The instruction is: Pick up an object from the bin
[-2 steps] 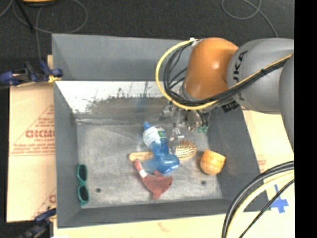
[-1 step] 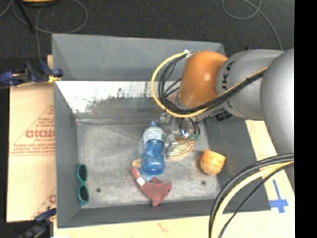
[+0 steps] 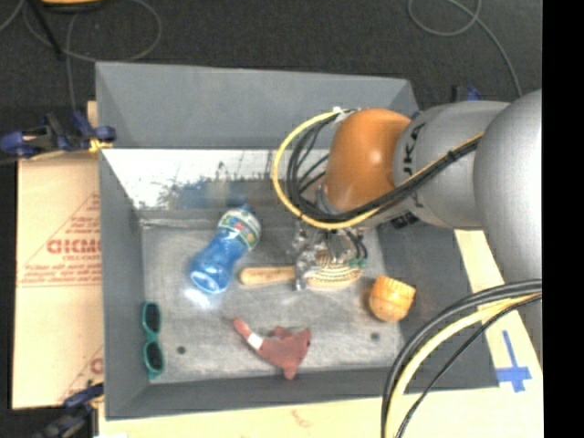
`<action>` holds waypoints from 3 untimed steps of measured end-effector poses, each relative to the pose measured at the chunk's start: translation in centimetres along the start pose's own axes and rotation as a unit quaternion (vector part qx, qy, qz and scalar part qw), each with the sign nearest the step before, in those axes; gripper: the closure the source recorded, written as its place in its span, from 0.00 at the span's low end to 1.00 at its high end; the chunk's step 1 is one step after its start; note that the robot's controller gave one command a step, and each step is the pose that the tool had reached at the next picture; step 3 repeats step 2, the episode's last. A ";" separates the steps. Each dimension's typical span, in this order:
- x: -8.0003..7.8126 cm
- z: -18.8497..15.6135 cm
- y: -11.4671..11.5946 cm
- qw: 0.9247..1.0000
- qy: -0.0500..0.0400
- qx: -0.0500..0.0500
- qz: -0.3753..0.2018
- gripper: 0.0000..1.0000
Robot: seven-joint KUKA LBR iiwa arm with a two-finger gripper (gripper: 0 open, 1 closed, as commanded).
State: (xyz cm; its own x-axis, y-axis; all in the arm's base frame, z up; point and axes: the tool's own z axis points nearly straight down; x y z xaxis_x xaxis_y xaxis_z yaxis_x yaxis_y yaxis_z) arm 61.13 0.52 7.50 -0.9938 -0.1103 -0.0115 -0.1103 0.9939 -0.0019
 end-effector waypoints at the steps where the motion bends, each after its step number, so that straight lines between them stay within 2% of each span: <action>1: 0.0 0.0 0.0 1.000 0.000 0.000 0.000 1.00; 2: -0.7 -14.1 0.2 1.000 0.003 0.000 0.003 1.00; 3: -0.7 -14.1 0.2 1.000 0.003 0.000 0.003 1.00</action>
Offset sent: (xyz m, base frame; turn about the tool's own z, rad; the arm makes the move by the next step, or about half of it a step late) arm 0.0041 0.0054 0.1404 0.0055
